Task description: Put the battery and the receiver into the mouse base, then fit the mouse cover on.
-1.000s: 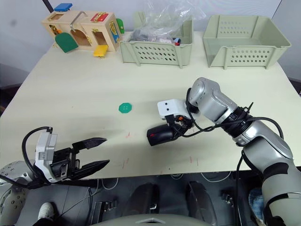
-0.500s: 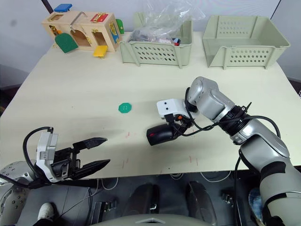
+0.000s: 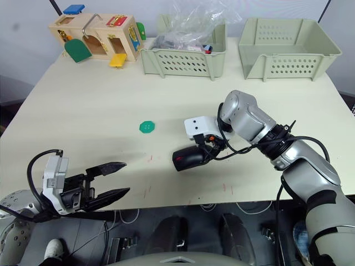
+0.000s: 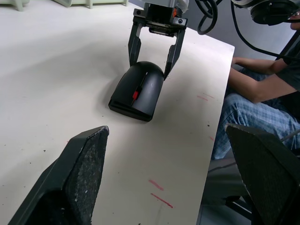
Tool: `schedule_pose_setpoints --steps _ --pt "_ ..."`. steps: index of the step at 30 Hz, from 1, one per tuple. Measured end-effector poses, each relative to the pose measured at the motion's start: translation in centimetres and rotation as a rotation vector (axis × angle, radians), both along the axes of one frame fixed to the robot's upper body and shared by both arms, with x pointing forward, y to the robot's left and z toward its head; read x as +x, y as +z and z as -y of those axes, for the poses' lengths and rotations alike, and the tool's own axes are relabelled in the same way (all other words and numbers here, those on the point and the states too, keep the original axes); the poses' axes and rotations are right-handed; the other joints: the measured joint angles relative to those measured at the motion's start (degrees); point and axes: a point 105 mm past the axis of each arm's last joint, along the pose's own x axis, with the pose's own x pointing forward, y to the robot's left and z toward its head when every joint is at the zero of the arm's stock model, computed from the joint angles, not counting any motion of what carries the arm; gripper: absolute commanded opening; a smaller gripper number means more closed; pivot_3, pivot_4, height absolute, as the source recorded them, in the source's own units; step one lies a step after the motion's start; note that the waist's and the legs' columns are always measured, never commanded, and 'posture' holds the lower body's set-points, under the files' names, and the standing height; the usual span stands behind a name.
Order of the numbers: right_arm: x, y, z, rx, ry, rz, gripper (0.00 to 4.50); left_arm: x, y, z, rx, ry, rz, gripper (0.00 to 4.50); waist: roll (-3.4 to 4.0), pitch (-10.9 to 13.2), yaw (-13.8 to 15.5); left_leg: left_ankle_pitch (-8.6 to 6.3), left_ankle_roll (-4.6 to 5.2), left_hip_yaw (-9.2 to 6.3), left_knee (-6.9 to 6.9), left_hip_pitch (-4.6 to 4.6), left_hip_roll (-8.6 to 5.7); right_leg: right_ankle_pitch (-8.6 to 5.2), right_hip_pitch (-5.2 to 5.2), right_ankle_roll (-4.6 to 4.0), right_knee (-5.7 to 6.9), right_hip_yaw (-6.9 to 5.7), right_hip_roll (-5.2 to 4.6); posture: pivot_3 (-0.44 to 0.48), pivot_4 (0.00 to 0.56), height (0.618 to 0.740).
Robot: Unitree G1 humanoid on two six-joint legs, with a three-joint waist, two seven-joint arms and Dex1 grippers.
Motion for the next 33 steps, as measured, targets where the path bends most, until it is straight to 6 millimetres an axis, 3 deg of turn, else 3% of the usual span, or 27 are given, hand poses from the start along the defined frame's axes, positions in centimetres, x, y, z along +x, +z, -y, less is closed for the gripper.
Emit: schedule_pose_setpoints --steps 9,10,11,22,33 --pt "0.0 0.0 0.0 0.0 -0.002 -0.001 2.55 0.0 0.0 0.0 0.0 -0.002 0.002 4.27 0.0 0.0 0.0 0.0 0.0 0.0 0.0 0.0 0.0 0.0 0.0 0.0 0.0 0.0 0.0 0.0 0.15 0.74" --pt "0.0 0.0 0.0 0.001 -0.002 -0.001 3.3 0.0 0.0 0.0 0.0 -0.002 0.002 4.27 0.0 0.0 0.0 0.0 0.0 -0.01 0.0 0.0 0.0 0.0 0.0 0.0 0.0 0.0 0.0 0.0 0.15 0.74" --pt "0.0 0.1 0.0 0.003 -0.002 0.0 3.56 0.0 0.0 0.0 0.0 -0.003 0.002 4.27 0.0 0.0 0.0 0.0 0.0 -0.01 0.0 0.0 0.0 0.0 0.0 0.0 0.0 0.0 0.0 0.0 0.15 0.74" --pt "0.0 0.3 -0.1 0.004 -0.011 0.021 3.56 0.0 0.0 0.1 -0.001 -0.007 0.003 4.27 0.01 0.0 0.0 0.01 -0.02 0.0 -0.01 -0.05 0.01 0.01 -0.02 -0.03 -0.02 -0.02 0.03 0.0 0.15 0.74" --pt "-1.8 3.9 -1.0 0.211 -0.034 -0.029 3.56 0.0 0.1 0.1 -0.002 -0.014 0.005 4.27 0.0 0.0 0.0 0.01 -0.02 -0.06 -0.01 -0.05 0.03 0.01 -0.01 -0.03 -0.03 -0.03 0.04 0.0 0.15 0.74"
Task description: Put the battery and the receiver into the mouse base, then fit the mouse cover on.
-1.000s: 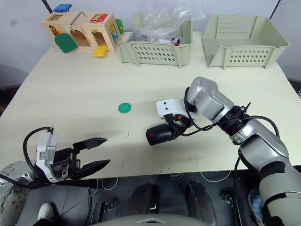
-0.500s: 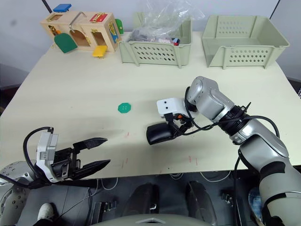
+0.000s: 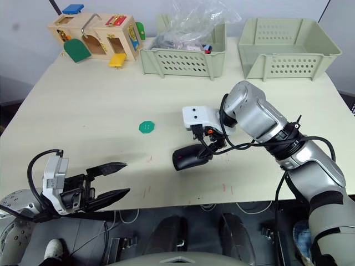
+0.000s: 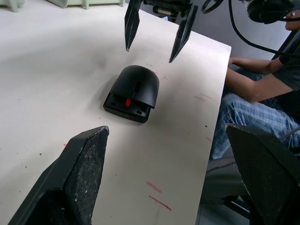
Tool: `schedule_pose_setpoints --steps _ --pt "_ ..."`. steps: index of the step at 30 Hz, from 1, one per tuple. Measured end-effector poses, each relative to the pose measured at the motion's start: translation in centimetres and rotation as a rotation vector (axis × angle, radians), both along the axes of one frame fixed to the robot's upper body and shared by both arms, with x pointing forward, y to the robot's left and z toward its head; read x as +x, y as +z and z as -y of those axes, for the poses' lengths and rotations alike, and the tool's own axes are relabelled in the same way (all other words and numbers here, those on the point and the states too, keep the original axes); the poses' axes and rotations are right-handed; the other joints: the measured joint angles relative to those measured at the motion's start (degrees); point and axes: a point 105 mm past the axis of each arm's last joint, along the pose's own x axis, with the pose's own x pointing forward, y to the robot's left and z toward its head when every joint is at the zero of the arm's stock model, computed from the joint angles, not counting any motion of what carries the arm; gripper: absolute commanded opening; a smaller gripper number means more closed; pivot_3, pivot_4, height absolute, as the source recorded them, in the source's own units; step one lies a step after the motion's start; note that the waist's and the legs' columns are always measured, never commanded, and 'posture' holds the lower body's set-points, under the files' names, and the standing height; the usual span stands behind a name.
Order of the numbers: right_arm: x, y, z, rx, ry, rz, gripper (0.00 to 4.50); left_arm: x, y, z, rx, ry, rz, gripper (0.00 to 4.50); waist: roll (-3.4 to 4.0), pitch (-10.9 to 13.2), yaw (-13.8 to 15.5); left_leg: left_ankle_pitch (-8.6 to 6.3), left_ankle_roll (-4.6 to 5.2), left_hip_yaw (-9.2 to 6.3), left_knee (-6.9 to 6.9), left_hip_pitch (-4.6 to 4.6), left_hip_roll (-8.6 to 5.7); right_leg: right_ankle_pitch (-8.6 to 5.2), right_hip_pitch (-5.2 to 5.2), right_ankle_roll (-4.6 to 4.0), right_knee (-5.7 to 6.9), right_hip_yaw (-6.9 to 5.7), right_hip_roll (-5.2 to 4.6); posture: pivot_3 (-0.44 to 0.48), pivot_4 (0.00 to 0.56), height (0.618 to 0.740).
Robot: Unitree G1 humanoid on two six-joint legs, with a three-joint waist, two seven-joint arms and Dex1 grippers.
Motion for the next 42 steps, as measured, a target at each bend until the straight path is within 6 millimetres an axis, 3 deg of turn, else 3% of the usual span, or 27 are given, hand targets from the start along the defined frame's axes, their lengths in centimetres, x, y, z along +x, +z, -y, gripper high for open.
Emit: schedule_pose_setpoints --steps 1,3,6,13,20,42 --pt "-0.6 0.5 -0.7 0.137 0.009 -0.027 3.56 0.0 0.0 0.0 -0.002 0.001 0.001 4.27 -0.03 0.0 0.0 0.0 0.0 0.01 -0.01 0.0 0.0 0.0 0.0 0.0 -0.01 -0.01 0.0 0.0 0.15 0.74" --pt "-1.1 0.3 -1.2 0.233 0.016 -0.058 3.56 0.0 0.0 0.0 -0.003 0.001 0.001 4.27 -0.02 0.0 0.0 0.0 0.0 0.02 0.0 -0.02 0.0 0.0 0.0 0.01 -0.01 0.01 0.0 0.0 0.15 0.74" --pt "-1.2 -0.5 -0.3 0.319 -0.026 -0.076 3.56 0.0 -0.1 0.2 -0.007 -0.002 -0.002 4.27 -0.02 0.0 0.2 0.0 0.0 0.04 0.02 -0.02 -0.02 0.01 0.02 0.01 -0.03 0.01 -0.02 0.0 0.15 0.74" --pt "-1.0 -2.1 2.2 0.311 -0.06 -0.072 3.56 0.4 0.2 0.5 -0.009 -0.016 0.015 4.27 -0.01 0.0 -0.1 0.0 0.0 0.04 0.03 0.03 0.05 0.01 0.01 -0.01 0.01 0.02 0.09 0.0 0.15 0.74" --pt "0.7 -3.7 2.5 0.322 -0.095 0.004 3.56 0.7 0.5 0.6 -0.005 -0.021 0.021 4.27 -0.01 0.0 0.0 0.0 0.0 0.09 0.03 0.01 0.05 0.02 0.01 -0.01 0.0 0.04 0.09 0.0 0.15 0.74" --pt "1.4 -5.6 3.3 0.281 -0.066 0.003 3.56 0.5 0.3 0.4 0.001 -0.016 0.005 4.27 -0.01 0.0 0.1 0.0 0.0 0.08 0.03 0.01 0.05 0.02 0.02 -0.01 0.0 0.03 0.1 0.0 0.15 0.74"
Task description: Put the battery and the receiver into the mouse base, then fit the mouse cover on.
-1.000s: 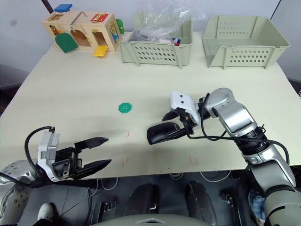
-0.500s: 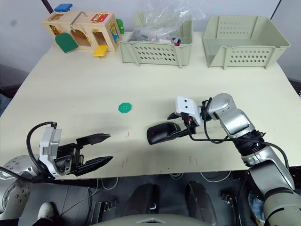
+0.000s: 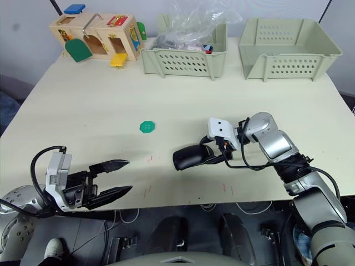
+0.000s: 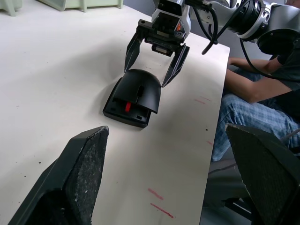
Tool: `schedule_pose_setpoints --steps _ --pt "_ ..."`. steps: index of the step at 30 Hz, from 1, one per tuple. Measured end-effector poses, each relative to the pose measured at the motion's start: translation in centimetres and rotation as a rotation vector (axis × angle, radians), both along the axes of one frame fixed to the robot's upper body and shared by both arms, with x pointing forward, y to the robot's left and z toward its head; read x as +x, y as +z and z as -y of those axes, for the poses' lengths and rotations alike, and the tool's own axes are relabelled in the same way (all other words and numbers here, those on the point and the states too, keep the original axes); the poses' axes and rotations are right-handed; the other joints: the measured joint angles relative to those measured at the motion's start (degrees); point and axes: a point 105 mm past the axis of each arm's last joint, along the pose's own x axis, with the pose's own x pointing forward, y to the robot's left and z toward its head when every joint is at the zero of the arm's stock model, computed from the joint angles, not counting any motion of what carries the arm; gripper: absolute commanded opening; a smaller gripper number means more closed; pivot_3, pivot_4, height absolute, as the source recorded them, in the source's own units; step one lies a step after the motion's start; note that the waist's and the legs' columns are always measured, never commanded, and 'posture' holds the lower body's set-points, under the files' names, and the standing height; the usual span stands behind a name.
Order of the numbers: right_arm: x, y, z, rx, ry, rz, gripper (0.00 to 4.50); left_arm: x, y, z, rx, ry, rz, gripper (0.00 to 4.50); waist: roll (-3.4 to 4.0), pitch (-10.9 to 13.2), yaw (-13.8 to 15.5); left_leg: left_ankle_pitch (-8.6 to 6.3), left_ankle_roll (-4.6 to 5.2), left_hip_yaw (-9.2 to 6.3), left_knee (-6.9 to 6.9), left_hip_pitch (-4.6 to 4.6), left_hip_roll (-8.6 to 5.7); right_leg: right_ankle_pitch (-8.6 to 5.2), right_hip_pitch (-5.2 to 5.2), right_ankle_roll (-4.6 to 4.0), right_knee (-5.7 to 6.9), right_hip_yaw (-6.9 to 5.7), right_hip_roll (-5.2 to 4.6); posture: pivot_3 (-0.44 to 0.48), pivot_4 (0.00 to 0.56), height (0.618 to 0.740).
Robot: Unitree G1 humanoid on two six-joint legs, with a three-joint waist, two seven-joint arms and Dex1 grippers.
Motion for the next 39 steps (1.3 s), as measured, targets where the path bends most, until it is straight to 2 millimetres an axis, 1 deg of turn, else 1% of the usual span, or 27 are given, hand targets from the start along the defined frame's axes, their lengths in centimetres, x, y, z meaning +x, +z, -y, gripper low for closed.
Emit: schedule_pose_setpoints --steps 39 --pt "0.27 -0.4 0.37 -0.018 0.012 0.03 3.56 -0.11 0.03 0.04 0.0 -0.012 0.002 4.27 0.0 0.0 0.0 0.0 0.0 0.0 0.0 0.0 0.0 0.0 0.0 0.0 0.0 0.0 0.0 0.0 0.15 0.74"
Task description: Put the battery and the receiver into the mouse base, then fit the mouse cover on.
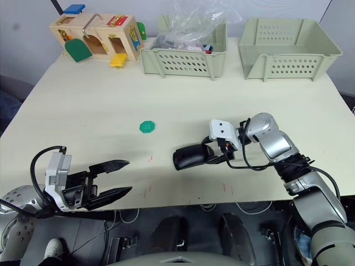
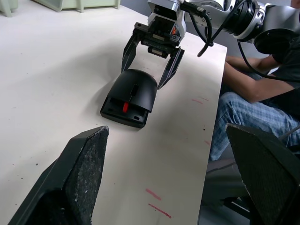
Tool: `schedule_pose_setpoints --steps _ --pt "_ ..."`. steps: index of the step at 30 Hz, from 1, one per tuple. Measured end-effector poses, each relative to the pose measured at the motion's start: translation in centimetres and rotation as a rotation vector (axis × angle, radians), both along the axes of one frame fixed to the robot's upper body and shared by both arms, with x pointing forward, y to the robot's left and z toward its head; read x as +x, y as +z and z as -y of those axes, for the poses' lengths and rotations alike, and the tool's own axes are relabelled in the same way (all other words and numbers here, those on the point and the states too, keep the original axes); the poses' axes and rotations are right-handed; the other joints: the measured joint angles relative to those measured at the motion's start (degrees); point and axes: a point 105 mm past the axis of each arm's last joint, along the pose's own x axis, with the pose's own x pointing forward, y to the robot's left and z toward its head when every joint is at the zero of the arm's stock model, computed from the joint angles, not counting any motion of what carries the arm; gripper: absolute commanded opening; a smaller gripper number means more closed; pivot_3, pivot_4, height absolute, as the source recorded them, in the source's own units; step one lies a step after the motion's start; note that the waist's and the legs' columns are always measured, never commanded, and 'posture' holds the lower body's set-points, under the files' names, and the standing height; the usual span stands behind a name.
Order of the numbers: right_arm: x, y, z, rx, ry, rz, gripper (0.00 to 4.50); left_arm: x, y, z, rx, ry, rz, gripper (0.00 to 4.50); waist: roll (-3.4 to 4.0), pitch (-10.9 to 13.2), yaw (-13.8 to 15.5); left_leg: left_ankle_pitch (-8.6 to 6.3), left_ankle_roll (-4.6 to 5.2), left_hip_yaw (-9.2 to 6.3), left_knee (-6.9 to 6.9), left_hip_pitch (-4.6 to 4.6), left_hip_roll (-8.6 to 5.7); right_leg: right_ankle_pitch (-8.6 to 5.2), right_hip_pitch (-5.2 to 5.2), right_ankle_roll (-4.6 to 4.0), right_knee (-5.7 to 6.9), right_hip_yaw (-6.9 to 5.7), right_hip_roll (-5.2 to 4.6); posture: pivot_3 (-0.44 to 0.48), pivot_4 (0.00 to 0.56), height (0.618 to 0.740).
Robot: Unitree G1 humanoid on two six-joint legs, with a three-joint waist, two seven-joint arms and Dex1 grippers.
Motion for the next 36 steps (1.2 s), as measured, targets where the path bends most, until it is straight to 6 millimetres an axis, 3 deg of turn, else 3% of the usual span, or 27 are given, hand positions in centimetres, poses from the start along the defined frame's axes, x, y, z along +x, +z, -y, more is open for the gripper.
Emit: schedule_pose_setpoints --steps 12,15,28,36 --pt "0.0 0.0 0.0 0.0 0.003 -0.001 3.56 0.0 0.0 0.0 0.0 0.001 0.0 4.27 0.0 0.0 0.0 0.0 0.0 0.0 0.0 0.0 0.0 0.0 0.0 0.0 0.0 0.0 0.0 0.0 0.15 0.74" --pt "0.0 0.0 -0.1 0.001 0.003 -0.002 2.89 0.0 0.0 0.0 0.0 0.001 0.0 4.27 0.0 0.0 0.0 0.0 0.0 0.0 0.0 0.0 0.0 0.0 0.0 0.0 0.0 0.0 0.0 0.0 0.15 0.74" --pt "0.0 0.1 -0.2 0.005 -0.002 0.0 2.89 0.0 0.0 0.0 0.0 0.002 0.0 4.27 0.0 0.0 0.0 0.0 0.0 0.0 0.0 0.0 0.0 0.0 0.0 0.0 0.0 0.0 0.0 0.0 0.15 0.74" --pt "-0.6 4.5 -1.6 -0.022 0.054 0.094 2.89 0.0 0.0 0.0 0.001 0.003 0.001 4.27 0.02 0.0 0.0 0.0 0.0 -0.03 0.0 0.0 0.01 0.0 -0.01 -0.01 0.02 -0.01 0.0 0.0 0.15 0.74"
